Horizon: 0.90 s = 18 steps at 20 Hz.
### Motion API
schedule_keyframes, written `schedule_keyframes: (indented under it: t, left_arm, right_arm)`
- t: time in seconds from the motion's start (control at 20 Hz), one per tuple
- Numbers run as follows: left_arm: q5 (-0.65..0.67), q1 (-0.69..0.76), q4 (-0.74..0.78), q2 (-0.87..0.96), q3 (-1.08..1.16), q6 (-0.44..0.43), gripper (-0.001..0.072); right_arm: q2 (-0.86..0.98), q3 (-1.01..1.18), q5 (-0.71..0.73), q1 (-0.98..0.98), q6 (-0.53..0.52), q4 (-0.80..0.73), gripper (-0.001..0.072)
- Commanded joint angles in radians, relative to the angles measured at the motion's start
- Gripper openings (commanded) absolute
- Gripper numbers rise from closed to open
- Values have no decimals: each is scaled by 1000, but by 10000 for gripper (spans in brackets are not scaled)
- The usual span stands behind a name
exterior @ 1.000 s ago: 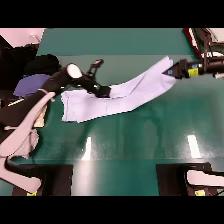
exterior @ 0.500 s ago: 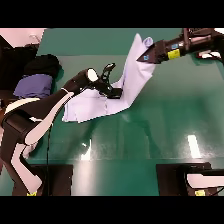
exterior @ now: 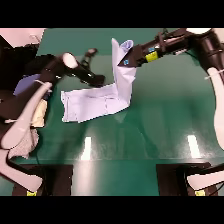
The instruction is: Fold the shirts.
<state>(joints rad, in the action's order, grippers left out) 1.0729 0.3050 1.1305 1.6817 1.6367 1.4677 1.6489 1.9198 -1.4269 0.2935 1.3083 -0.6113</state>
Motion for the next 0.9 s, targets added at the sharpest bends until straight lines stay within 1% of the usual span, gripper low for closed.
schedule_keyframes:
  t: [0.0,0.05,0.15,0.3,0.35,0.4,0.45,0.5,0.55,0.6,0.65,0.75,0.85]
  left_arm:
    - [108,-143,180,-183,0,-9,27]
    - [128,-180,217,-235,0,-9,27]
    - [158,-251,263,-328,0,-9,27]
    - [166,-329,264,-419,0,-8,26]
    - [167,-341,264,-430,0,-8,27]
    - [172,-346,265,-435,0,-8,27]
    - [183,-349,263,-434,0,-8,27]
    - [193,-349,262,-433,-1,-8,27]
    - [199,-349,261,-433,-1,-8,27]
    - [203,-349,261,-433,-1,-8,27]
    - [208,-349,261,-433,-1,-8,27]
    - [229,-349,261,-433,-1,-9,27]
    - [229,-349,251,-433,-1,-9,27]
  right_arm:
    - [80,67,51,101,2,-85,15]
    - [111,92,69,138,2,-121,16]
    - [187,137,123,214,2,-113,17]
    - [279,129,296,333,-3,-114,19]
    - [307,129,341,369,-33,-109,27]
    - [330,130,379,403,-98,-65,170]
    - [346,130,419,430,-167,-26,417]
    - [351,130,447,449,-186,-17,622]
    - [344,130,443,449,-185,-21,648]
    - [332,130,401,431,-183,-21,629]
    - [316,124,339,401,-183,-22,569]
    - [260,46,221,315,-171,-25,555]
    - [198,-74,148,212,-156,-74,552]
